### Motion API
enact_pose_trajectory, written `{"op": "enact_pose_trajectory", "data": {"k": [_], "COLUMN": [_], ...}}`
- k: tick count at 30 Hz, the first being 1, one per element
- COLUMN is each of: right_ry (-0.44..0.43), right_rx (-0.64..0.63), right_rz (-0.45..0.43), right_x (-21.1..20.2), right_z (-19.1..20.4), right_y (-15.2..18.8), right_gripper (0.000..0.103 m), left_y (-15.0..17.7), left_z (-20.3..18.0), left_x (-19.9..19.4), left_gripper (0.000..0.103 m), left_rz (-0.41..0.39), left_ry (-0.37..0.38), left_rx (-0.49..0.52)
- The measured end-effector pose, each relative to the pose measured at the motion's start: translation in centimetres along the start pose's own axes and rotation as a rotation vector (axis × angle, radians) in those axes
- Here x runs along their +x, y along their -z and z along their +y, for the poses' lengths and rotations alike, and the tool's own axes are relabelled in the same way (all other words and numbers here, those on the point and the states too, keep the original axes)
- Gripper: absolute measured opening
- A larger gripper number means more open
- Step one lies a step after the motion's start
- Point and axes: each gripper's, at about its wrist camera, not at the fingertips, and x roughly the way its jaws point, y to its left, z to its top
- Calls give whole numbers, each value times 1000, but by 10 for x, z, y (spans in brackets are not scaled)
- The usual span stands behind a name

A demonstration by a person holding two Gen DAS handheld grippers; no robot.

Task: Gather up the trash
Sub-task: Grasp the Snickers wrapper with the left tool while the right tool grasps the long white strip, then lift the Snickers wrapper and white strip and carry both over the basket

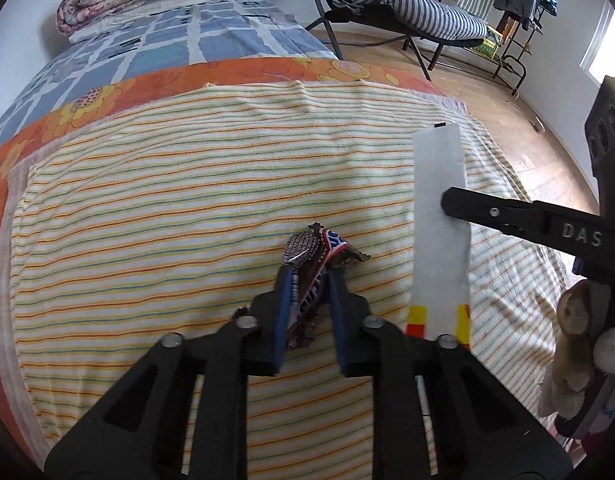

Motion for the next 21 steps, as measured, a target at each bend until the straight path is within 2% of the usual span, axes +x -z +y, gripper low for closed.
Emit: {"op": "enact_pose_trajectory", "data": {"k": [7, 21], "right_ry": [-25, -58], "right_rx": [-13, -72], "right_rz": [-6, -12], "right_x": [-22, -68], "right_z": [-1, 14], "right_y": [11, 43], "right_gripper": [5, 4], "left_y": [9, 35], "left_z": [-6, -14], "left_x": [-6, -54], "left_gripper": [8, 6], "left_rz": [-4, -24], "left_ry": [-35, -20], "left_rx": [19, 21]}}
